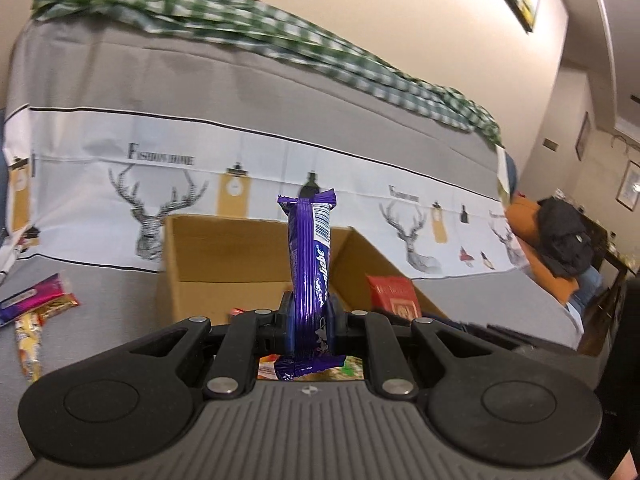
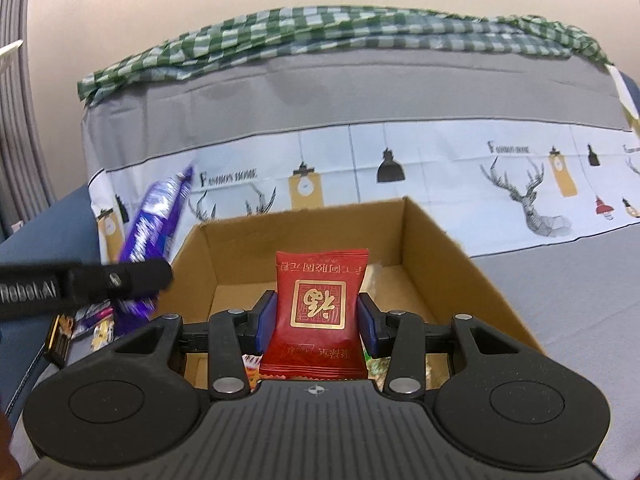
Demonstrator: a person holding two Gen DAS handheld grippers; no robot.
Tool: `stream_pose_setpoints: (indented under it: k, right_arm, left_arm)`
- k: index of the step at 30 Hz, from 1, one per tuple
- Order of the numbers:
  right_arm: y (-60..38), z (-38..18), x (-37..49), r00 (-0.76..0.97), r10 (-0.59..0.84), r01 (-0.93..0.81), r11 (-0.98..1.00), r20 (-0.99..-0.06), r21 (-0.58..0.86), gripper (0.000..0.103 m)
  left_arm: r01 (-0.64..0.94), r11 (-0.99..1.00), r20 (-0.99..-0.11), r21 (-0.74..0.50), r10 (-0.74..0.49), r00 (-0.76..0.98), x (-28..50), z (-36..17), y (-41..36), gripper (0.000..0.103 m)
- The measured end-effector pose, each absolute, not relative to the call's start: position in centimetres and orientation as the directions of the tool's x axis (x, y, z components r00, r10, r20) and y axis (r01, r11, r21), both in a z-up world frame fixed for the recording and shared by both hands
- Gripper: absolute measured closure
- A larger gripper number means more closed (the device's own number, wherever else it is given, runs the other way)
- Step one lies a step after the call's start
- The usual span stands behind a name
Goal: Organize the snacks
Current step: 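Open both tools to drop the purple bar and red packet into box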
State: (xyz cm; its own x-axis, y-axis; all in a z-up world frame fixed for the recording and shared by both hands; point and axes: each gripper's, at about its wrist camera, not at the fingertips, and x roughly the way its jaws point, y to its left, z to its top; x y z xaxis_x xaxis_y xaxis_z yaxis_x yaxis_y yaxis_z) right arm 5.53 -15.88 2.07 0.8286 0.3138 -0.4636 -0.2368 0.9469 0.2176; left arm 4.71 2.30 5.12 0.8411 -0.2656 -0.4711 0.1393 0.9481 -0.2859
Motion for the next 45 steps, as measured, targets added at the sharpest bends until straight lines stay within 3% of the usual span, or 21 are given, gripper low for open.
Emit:
stream_pose_setpoints:
  k: [13,45]
  right_arm:
    - [-17.7,1.8,6.4,0.846,0.243,-0.141,0.961,-0.475,0.240,0.059]
    - [-17.8,1.7,6.8,0.831,0.257,-0.144,0.956,-0.493,0.256,0.059]
  left_arm:
    - [0.188,0.946,-0.482,-0.264,-0.298,0.824,5.1,4.1,0.2,0.087]
    - [0.193,0.943,-0.483,-0.271,-0.307,0.820,5.7,3.5,-0.6,0.087]
